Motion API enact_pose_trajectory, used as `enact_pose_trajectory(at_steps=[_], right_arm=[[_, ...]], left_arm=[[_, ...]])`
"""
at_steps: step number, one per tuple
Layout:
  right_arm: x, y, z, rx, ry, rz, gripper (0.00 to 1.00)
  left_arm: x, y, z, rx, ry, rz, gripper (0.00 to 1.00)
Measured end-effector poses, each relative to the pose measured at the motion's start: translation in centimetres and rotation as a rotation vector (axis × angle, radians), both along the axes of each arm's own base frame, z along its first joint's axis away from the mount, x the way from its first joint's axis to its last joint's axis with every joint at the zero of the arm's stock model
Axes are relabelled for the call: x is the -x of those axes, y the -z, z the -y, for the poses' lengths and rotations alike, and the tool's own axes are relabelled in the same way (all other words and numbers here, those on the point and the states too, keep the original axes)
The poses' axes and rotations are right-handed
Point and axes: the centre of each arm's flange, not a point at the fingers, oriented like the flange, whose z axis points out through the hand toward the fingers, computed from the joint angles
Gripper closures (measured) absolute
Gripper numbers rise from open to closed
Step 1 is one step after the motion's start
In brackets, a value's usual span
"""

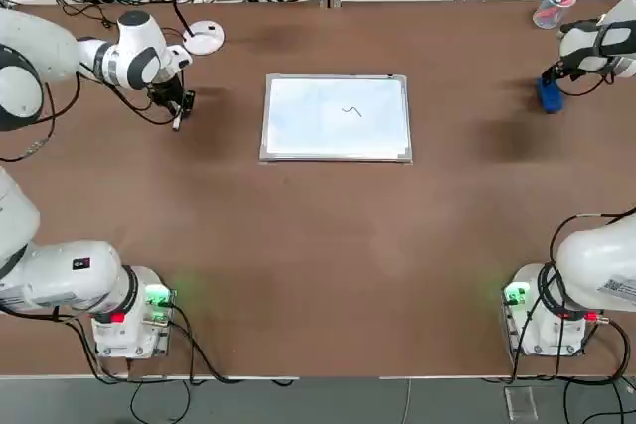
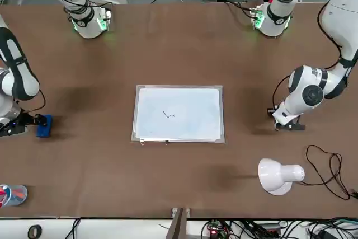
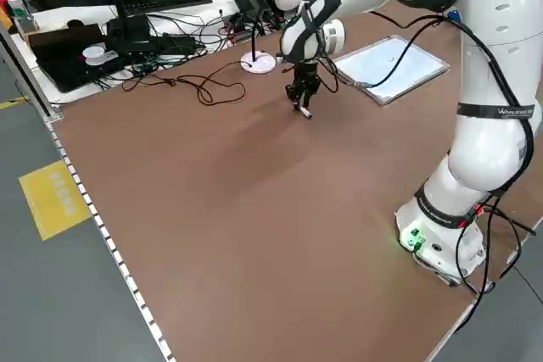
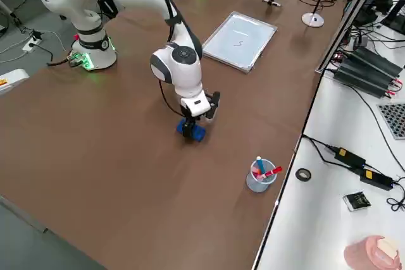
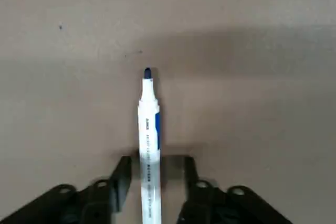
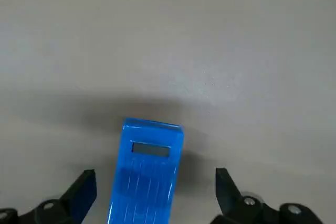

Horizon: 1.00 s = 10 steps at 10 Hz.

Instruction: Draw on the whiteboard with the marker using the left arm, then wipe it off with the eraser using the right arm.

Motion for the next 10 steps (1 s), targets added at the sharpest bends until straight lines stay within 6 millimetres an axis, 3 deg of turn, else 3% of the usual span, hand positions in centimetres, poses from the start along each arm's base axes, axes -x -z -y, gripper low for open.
enact_pose_trajectory(at_steps=[3, 5, 7, 10], right_arm=[[0.3, 0.5, -0.6, 0.003, -0.007, 0.011, 0.0], [0.5, 0.7, -0.8, 0.002, -0.01, 0.008, 0.0], [0.5, 0.8, -0.8, 0.002, -0.01, 0.01, 0.0], [0.5, 0.8, -0.8, 0.004, -0.009, 0.015, 0.0]], left_arm=[[-1.6, -2.0, 0.0, 0.001, -0.003, 0.048, 0.16], [-3.0, -5.2, -0.2, -0.011, -0.005, 0.087, 0.0], [-4.3, -10.1, -0.4, -0.036, -0.011, 0.119, 0.0], [-5.0, -18.9, -0.6, -0.067, -0.023, 0.214, 0.0]])
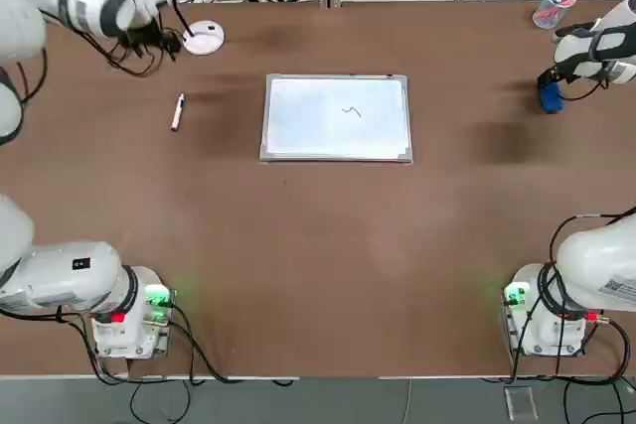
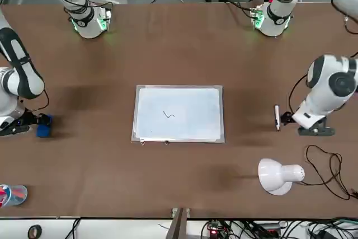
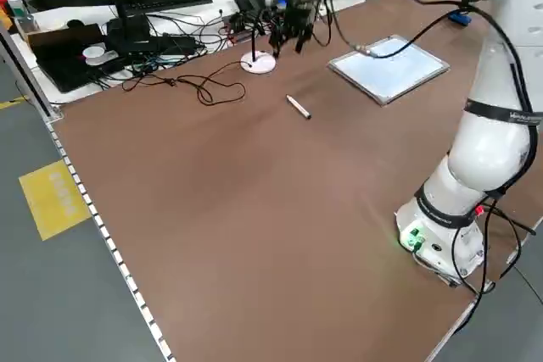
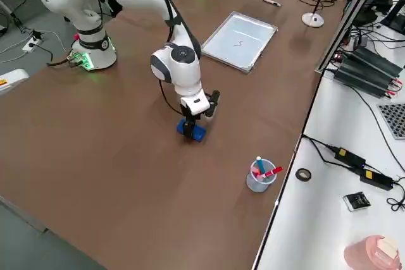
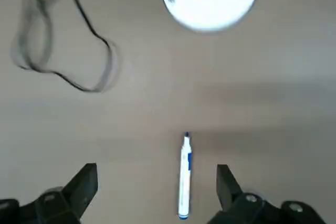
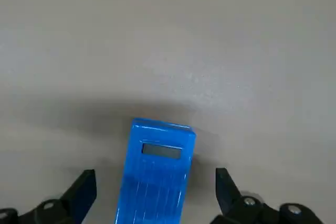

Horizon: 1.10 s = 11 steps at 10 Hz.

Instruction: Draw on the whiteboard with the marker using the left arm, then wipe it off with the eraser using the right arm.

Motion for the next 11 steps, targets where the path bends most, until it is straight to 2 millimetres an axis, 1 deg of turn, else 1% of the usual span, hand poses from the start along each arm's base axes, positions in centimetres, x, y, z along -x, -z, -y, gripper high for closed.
enact_pose_trajectory(at_steps=[1, 3, 5, 6, 8, 9, 11], right_arm=[[0.0, 0.0, 0.0, 0.001, 0.0, 0.003, 0.0], [0.1, 0.2, 0.0, 0.002, 0.0, 0.008, 0.0], [0.2, 0.5, -0.1, 0.003, 0.0, 0.01, 0.0], [0.2, 0.6, -0.1, 0.003, 0.0, 0.011, 0.0], [0.2, 0.7, -0.1, 0.004, 0.001, 0.014, 0.0], [0.2, 0.9, 0.0, 0.005, 0.001, 0.017, 0.0], [0.3, 1.3, 0.0, 0.005, 0.002, 0.016, 0.0]], left_arm=[[0.5, -2.9, 0.1, -0.004, -0.009, 0.02, 0.0], [2.2, -8.2, 1.0, 0.003, -0.012, -0.002, 0.0], [4.2, -13.0, 1.4, 0.028, 0.004, -0.051, 0.0], [5.0, -15.0, 1.2, 0.041, 0.013, -0.061, 0.0], [6.7, -18.3, 0.0, 0.049, 0.014, -0.07, 0.0], [7.6, -19.5, -0.5, 0.051, 0.011, -0.074, 0.0], [9.5, -21.6, -0.8, 0.056, 0.0, -0.086, 0.0]])
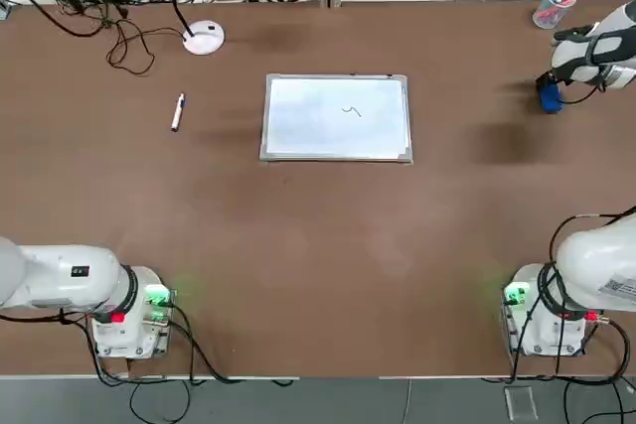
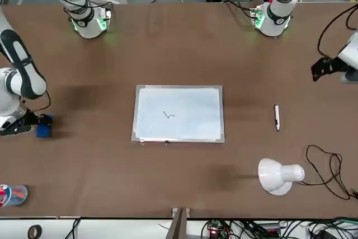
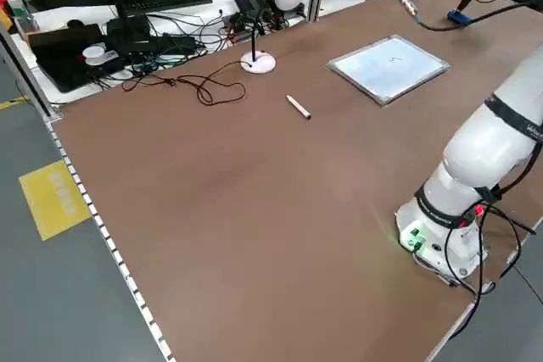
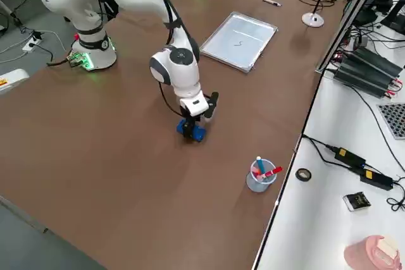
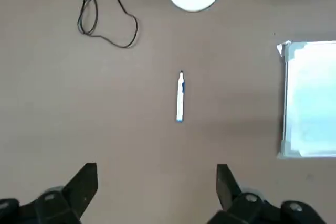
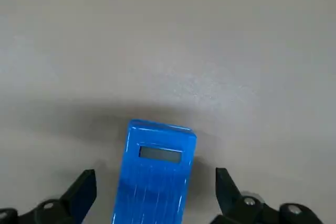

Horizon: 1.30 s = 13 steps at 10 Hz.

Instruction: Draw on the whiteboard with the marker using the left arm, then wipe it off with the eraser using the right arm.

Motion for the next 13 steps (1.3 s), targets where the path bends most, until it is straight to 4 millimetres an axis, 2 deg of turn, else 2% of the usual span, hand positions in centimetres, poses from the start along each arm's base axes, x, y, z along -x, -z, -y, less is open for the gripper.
enact_pose_trajectory(at_steps=[2, 4, 13], right_arm=[[0.0, 0.2, 0.0, 0.001, 0.001, 0.001, 0.0], [0.0, 0.2, 0.1, 0.002, 0.001, 0.006, 0.0], [0.0, 1.1, 0.1, 0.006, 0.003, 0.017, 0.04]], left_arm=[[1.6, -1.4, 0.4, 0.028, -0.024, -0.019, 0.0], [2.3, -1.9, 0.9, 0.037, -0.042, -0.03, 0.0], [2.4, -2.0, 1.0, 0.037, -0.05, -0.031, 0.0]])
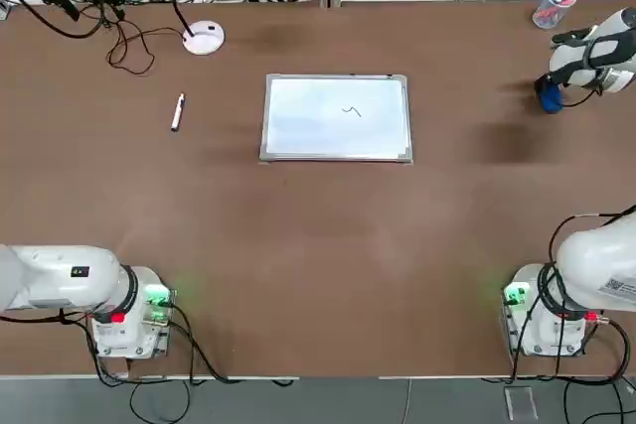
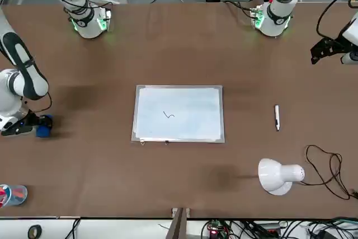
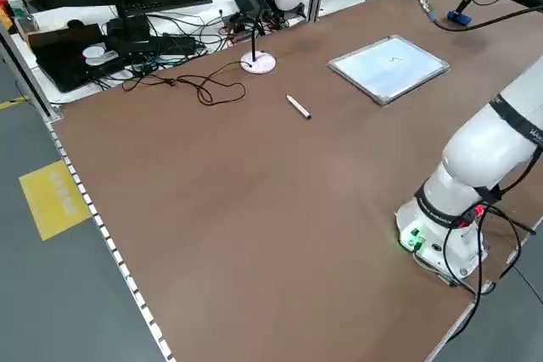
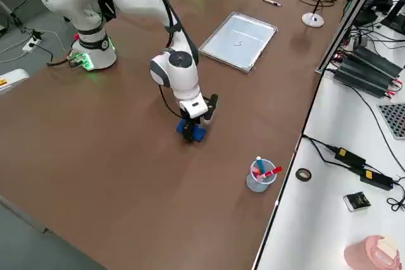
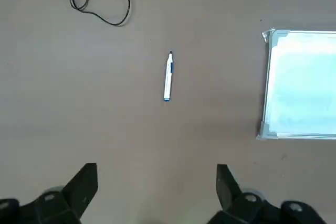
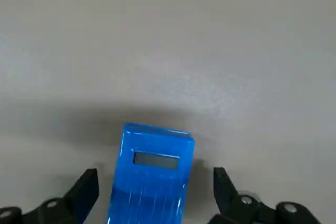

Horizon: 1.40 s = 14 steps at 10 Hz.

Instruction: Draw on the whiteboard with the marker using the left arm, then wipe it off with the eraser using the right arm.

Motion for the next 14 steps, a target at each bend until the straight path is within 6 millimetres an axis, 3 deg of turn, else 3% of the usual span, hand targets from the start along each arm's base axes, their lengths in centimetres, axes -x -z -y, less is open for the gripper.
enact_pose_trajectory(at_steps=[3, 6, 14], right_arm=[[0.0, 0.18, -0.11, -0.001, -0.002, -0.001, 0.15], [0.0, 0.18, -0.1, -0.001, -0.001, 0.0, 0.44], [-0.23, 0.06, -0.54, -0.012, 0.024, -0.013, 0.44]], left_arm=[[-0.04, -0.04, 0.05, 0.0, 0.001, 0.004, 0.0], [-0.04, -0.05, 0.14, 0.0, 0.003, 0.006, 0.0], [-0.01, -0.31, 0.77, -0.001, 0.014, 0.013, 0.0]])
